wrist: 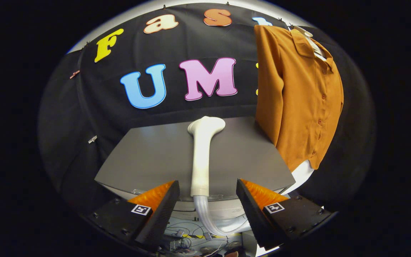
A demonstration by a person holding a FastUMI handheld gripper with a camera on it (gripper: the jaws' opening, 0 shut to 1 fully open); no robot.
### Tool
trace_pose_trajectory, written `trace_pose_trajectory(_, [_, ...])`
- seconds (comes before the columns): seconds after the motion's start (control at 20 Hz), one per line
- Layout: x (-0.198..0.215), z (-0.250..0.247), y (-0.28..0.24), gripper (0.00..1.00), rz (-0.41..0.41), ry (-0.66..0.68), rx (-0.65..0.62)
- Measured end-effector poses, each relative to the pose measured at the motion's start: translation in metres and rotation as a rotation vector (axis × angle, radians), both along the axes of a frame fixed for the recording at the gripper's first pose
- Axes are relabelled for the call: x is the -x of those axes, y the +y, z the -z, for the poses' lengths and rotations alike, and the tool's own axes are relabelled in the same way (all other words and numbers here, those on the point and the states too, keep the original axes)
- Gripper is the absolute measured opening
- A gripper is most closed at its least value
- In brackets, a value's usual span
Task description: Iron the clothes twice with a garment steamer, once on the left side and once on the right side.
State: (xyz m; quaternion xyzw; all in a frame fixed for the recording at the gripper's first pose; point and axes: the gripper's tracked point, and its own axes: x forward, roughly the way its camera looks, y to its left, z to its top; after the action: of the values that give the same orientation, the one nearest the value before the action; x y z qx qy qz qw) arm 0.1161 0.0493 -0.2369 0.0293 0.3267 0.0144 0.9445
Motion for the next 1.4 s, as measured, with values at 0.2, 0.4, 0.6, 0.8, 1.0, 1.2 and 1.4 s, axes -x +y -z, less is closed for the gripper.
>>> trace_pose_trajectory(0.2, [-0.025,0.024,0.011,0.99,-0.01,0.053,0.04])
trace_pose_trajectory(0.4, [-0.033,0.047,0.014,0.64,-0.022,0.101,0.094])
trace_pose_trajectory(0.6, [-0.039,0.043,0.012,0.34,0.009,0.031,0.076])
trace_pose_trajectory(0.8, [-0.031,0.029,0.014,0.28,0.004,-0.03,0.062])
trace_pose_trajectory(1.0, [-0.018,-0.018,0.012,0.29,0.005,-0.164,0.049])
trace_pose_trajectory(1.2, [0.003,-0.079,0.007,0.28,-0.003,-0.327,0.036])
trace_pose_trajectory(1.4, [0.024,-0.132,-0.009,0.28,-0.014,-0.469,0.012])
